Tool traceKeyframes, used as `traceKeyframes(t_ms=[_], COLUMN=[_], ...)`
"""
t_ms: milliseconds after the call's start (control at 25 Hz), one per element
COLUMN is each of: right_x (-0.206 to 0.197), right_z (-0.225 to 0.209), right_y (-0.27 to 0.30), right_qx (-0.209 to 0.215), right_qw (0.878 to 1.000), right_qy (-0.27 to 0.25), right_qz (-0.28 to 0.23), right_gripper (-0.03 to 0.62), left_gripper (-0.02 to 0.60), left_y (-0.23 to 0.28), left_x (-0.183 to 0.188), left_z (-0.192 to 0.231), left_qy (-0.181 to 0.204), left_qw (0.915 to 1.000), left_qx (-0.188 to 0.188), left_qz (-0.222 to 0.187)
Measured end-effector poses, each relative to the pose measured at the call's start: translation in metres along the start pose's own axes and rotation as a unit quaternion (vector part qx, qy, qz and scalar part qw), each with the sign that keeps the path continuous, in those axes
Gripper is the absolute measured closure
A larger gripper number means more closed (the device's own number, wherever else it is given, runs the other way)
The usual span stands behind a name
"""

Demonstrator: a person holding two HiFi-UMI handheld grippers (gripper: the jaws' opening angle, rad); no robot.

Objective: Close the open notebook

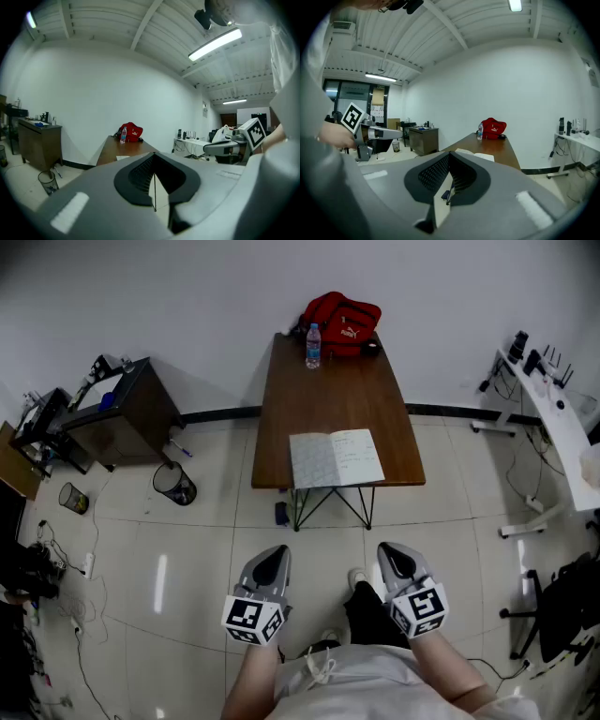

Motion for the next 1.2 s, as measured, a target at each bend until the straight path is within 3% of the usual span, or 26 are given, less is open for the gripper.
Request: traceKeyframes(t_ms=[200,400,600,760,840,960,1040,1200], right_x=[0.006,0.020,0.019,0.021,0.018,0.011,0.005,-0.001], right_z=[-0.034,-0.087,-0.136,-0.154,-0.156,-0.155,-0.153,-0.149], right_y=[0.056,0.122,0.190,0.234,0.253,0.275,0.285,0.302], right_qx=[0.019,0.039,0.076,0.113,0.135,0.168,0.184,0.202], right_qw=[1.000,0.999,0.995,0.990,0.986,0.978,0.974,0.969], right_qy=[0.000,0.003,0.003,0.010,0.007,0.000,-0.006,-0.020], right_qz=[0.008,0.026,0.066,0.088,0.102,0.122,0.132,0.142], right_gripper=[0.592,0.592,0.592,0.592,0.592,0.592,0.592,0.592], left_gripper=[0.575,0.575,0.575,0.575,0.571,0.407,0.385,0.370], left_y=[0.051,0.119,0.194,0.229,0.237,0.244,0.249,0.264], left_x=[0.001,-0.003,-0.024,-0.056,-0.073,-0.093,-0.106,-0.115], left_z=[0.032,0.064,0.091,0.112,0.124,0.136,0.141,0.150], left_qy=[-0.010,-0.007,-0.053,-0.101,-0.158,-0.263,-0.279,-0.290], left_qw=[0.9998,0.9981,0.9934,0.9800,0.9700,0.9476,0.9393,0.9334], left_qx=[0.017,0.040,0.050,0.068,0.076,0.080,0.081,0.073], left_qz=[0.010,0.047,0.089,0.158,0.168,0.162,0.183,0.199])
Point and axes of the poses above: the fingertips, and each gripper's own axes: y forward along the fingers, z to its left, x out of its top, the point moved 2 cm from there along -y, backward along the fingers, and after that the axes turned 7 degrees about z, right-handed, at the moved point
